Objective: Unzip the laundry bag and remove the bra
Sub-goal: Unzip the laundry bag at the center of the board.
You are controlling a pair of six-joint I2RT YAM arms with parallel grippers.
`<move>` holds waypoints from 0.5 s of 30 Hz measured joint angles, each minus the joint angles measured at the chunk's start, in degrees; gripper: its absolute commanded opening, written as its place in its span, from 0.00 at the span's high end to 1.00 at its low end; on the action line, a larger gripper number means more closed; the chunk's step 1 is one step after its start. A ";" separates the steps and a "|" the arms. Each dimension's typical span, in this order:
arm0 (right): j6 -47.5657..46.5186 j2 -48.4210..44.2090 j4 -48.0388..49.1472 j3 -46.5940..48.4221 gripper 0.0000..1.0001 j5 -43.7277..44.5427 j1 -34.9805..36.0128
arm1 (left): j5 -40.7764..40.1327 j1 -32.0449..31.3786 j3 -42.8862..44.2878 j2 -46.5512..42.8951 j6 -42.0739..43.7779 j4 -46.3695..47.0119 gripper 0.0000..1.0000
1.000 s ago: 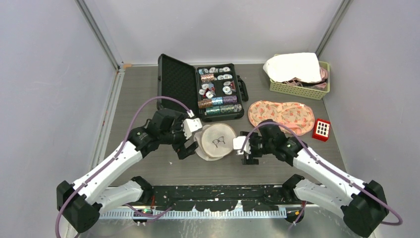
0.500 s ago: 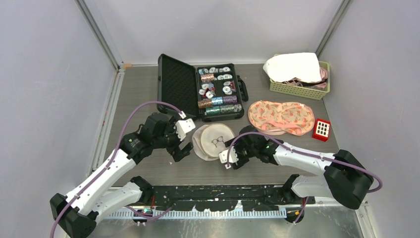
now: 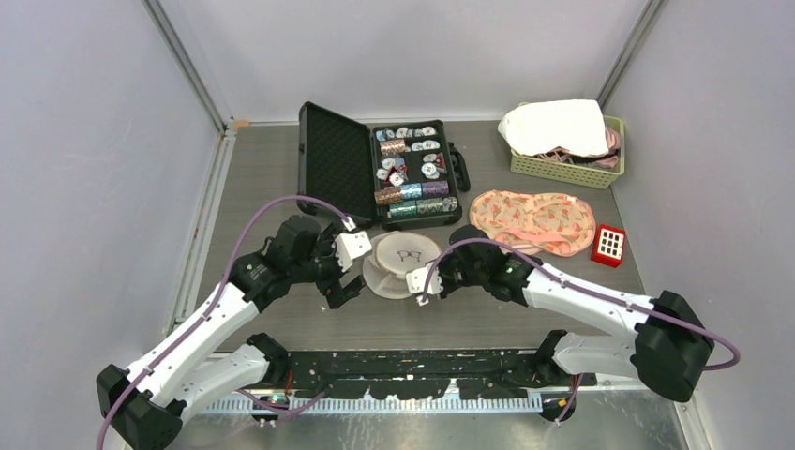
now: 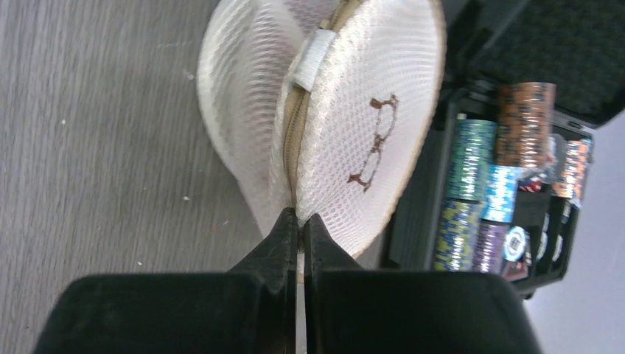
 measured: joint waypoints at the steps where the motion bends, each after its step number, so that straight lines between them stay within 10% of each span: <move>1: 1.14 -0.59 -0.72 1.14 0.99 -0.07 0.00 | 0.57 0.02 0.00 0.00 1.11 0.15 0.00; 15: 11.26 -5.31 -7.28 7.17 0.99 -3.45 0.00 | 11.21 0.02 0.44 1.44 16.48 4.15 0.20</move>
